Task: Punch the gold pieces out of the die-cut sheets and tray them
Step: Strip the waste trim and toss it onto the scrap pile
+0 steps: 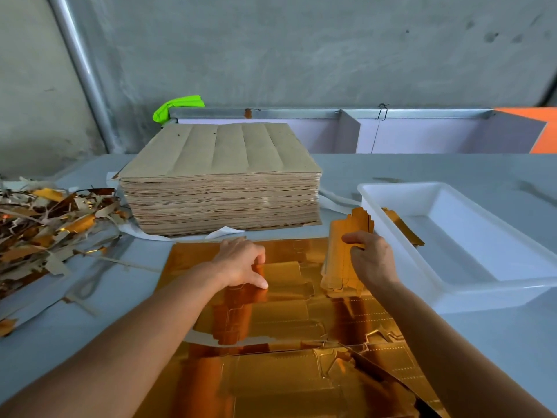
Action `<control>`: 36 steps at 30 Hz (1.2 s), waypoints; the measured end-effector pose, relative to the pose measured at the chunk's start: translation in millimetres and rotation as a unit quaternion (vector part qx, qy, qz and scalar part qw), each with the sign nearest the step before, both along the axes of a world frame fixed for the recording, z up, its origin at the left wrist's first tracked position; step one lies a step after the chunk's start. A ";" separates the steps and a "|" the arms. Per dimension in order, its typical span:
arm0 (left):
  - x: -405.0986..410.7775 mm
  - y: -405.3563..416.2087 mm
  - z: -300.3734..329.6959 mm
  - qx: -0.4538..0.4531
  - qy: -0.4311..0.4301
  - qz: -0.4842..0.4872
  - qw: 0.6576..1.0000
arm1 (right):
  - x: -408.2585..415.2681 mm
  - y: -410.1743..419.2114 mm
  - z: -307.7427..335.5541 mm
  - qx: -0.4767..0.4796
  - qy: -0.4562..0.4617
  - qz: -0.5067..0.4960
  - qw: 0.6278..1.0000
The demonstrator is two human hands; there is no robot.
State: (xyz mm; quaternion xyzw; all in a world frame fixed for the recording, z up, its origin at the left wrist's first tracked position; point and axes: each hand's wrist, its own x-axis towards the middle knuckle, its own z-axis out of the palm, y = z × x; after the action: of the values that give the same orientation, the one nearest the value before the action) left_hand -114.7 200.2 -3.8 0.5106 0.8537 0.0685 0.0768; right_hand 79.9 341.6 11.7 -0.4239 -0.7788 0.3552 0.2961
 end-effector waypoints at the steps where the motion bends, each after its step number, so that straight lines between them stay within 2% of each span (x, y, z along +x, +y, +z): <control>1: -0.5 -1.0 -0.2 0.007 -0.004 0.000 1.000 | 0.4 0.1 -0.1 0.000 0.001 0.001 1.000; 8: 1.5 -8.6 -5.4 0.039 0.019 -0.017 0.999 | 2.1 0.1 -6.5 -0.004 0.003 0.002 1.000; 14: 0.0 -16.1 -7.4 0.015 0.044 -0.034 0.998 | 2.0 -1.5 -7.3 -0.010 0.011 -0.002 1.000; 17: 0.3 -18.3 -8.8 0.032 0.040 -0.034 0.998 | 3.0 -2.2 -7.8 -0.006 0.012 -0.002 1.000; 21: 5.7 -15.2 0.3 0.117 -0.008 -0.012 0.993 | 5.8 -5.0 -5.7 0.000 0.013 0.003 1.000; 28: -11.1 -26.6 27.5 0.110 -0.130 -0.009 0.985 | 10.5 -4.6 1.7 0.031 0.010 0.013 0.999; 36: -14.8 -39.7 36.9 0.207 -0.275 0.014 0.939 | -0.6 -21.7 9.6 0.060 -0.004 0.066 0.996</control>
State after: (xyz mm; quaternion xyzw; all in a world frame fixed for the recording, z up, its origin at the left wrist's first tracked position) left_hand -129.6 160.5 33.2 0.4644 0.7732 0.3827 0.2002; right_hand 79.3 319.9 21.3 -0.3541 -0.8261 0.3251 0.2940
